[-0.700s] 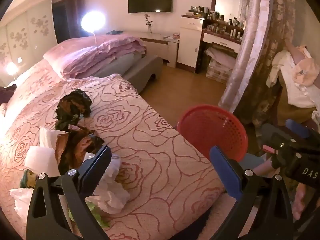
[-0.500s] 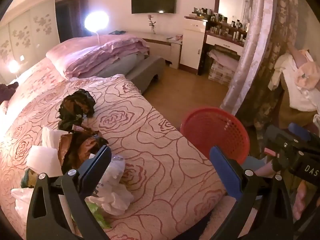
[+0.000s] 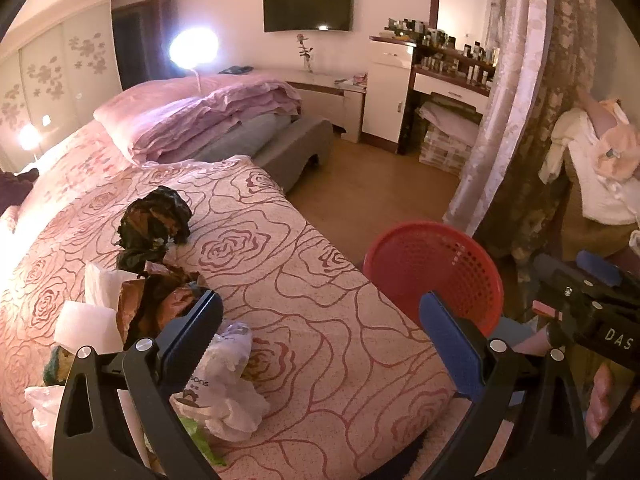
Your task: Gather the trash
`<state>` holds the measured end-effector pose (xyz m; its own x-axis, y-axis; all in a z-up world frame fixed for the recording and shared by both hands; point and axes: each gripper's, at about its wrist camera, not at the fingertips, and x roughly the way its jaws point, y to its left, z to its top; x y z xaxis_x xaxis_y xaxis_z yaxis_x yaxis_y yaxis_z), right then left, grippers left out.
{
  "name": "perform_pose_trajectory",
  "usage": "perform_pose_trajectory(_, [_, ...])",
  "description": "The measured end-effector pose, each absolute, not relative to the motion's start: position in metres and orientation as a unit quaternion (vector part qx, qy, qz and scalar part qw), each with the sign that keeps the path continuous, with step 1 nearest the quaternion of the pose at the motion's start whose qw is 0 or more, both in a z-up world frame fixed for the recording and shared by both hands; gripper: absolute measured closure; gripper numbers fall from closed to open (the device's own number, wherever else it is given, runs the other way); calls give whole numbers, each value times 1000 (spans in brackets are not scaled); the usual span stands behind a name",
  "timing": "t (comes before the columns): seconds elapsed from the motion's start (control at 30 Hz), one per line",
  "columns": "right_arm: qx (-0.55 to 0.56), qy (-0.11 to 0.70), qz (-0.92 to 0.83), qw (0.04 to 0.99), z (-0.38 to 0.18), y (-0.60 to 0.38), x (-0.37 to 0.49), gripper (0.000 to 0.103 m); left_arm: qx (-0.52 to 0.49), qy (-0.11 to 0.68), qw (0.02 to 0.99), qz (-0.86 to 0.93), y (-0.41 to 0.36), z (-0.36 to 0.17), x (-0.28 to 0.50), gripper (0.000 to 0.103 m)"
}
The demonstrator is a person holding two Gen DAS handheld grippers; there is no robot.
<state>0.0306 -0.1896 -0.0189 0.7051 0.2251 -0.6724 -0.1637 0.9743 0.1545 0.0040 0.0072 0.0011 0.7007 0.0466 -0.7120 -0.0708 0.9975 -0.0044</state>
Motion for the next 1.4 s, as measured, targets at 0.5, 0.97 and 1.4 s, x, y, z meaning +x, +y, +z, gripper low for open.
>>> perform_pose_trajectory(0.5, [27, 373, 105, 921, -21, -186, 31, 7, -17, 385, 922, 38, 8, -1, 3, 8])
perform_pose_trajectory(0.97, [32, 374, 106, 921, -23, -185, 29, 7, -19, 386, 922, 41, 13, -1, -1, 8])
perform_pose_trajectory(1.4, [37, 376, 107, 920, -27, -185, 24, 7, -19, 386, 921, 41, 11, -1, -1, 8])
